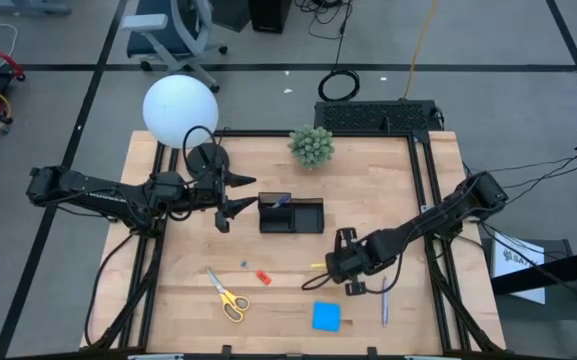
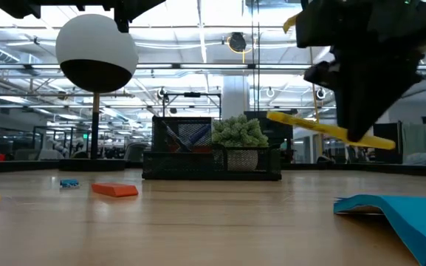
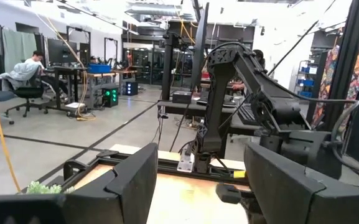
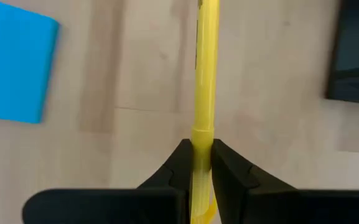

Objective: Pick and place office supplies into organizer
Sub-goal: Put the highlighter pen into the desk organizer

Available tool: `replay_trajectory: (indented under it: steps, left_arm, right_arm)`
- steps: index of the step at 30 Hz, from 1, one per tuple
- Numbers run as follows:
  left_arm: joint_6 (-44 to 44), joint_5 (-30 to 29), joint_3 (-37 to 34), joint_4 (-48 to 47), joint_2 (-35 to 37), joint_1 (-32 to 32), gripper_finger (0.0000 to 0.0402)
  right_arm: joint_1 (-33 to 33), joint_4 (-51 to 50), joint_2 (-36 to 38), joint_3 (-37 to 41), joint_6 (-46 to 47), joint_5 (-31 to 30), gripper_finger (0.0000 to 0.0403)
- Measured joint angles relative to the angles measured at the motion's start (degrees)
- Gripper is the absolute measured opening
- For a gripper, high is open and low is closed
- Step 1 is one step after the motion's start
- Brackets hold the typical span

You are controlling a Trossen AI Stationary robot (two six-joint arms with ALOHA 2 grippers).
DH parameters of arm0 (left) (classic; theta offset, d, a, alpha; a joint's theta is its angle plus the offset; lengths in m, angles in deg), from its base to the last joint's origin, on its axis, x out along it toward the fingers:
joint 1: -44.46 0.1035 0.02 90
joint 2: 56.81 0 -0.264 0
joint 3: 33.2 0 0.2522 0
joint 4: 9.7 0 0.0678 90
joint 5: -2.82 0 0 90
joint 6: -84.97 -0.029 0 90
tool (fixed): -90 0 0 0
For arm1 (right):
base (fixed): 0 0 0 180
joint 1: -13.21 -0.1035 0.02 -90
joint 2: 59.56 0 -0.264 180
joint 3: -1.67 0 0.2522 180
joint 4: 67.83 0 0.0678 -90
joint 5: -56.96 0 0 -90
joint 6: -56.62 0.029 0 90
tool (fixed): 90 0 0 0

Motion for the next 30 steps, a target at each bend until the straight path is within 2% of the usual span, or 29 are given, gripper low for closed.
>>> replay_trajectory:
  steps: [11,17,23,30]
  left_arm:
    - [3.11,0.15,0.0,-0.02,0.0,0.0,0.0246]
    - [5.25,3.69,0.0,0.4,0.01,0.0,0.0246]
    - [7.57,4.57,0.0,0.91,0.0,0.0,0.0246]
    - [10.26,6.51,0.0,0.92,0.0,0.0,0.0246]
  right_arm:
    - [3.41,-2.63,1.54,-0.07,-11.41,-11.65,0.003]
    - [4.44,-2.88,1.55,-0.52,-15.61,-16.16,0.003]
    - [4.45,-2.89,1.55,-3.88,-18.92,-17.81,0.003]
    - [3.99,-2.98,1.55,-9.56,-26.31,-24.25,0.003]
